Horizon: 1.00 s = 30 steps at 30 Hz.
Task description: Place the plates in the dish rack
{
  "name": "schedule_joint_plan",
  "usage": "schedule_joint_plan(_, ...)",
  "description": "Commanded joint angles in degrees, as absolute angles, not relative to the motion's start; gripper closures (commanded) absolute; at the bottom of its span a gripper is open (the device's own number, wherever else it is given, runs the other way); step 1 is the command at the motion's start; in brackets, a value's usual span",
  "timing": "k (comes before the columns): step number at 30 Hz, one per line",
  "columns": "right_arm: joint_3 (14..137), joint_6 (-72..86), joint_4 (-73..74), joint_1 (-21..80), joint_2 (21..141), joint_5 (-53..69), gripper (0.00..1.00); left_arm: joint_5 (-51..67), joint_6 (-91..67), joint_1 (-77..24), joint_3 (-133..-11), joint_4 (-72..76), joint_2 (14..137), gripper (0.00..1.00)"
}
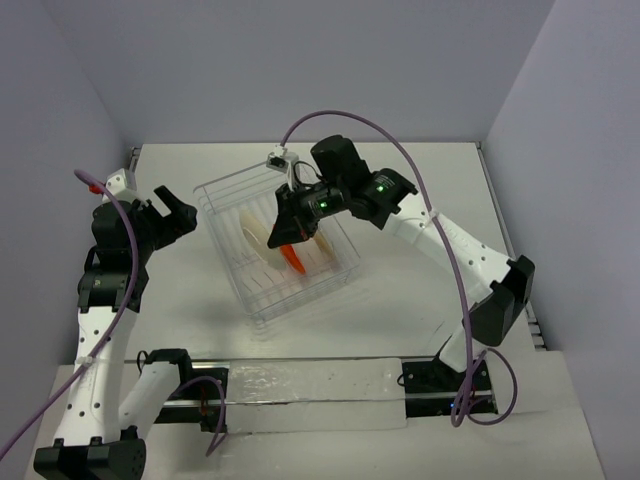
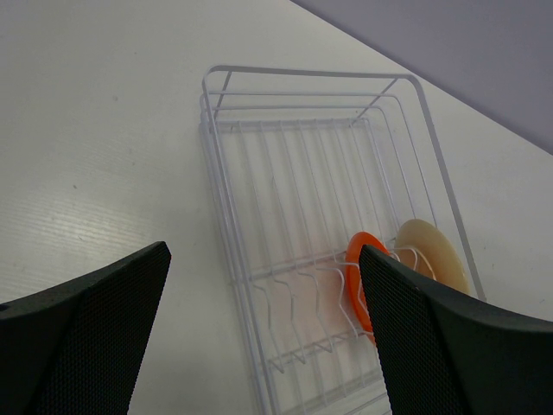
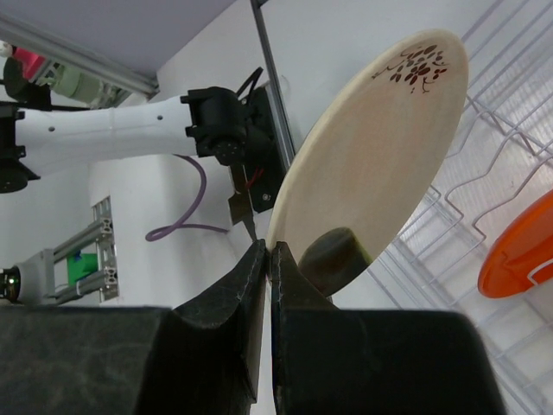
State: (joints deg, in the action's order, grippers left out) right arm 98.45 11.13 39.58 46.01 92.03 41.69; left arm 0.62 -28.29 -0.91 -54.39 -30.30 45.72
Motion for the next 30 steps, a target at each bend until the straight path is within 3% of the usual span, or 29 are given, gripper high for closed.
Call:
schedule_joint_plan(1,97.92,12.92,33.85,46.93,93.16,39.56,1.0,0.35,-28.83,-0.35,-54.84,-29.52,45.51,0.01)
schedule_joint_plan(30,100.55,13.03,32.95,45.62,108.61,35.95,1.0,0.34,-28.74,-0.35,-54.84,-29.44,44.9,0.01)
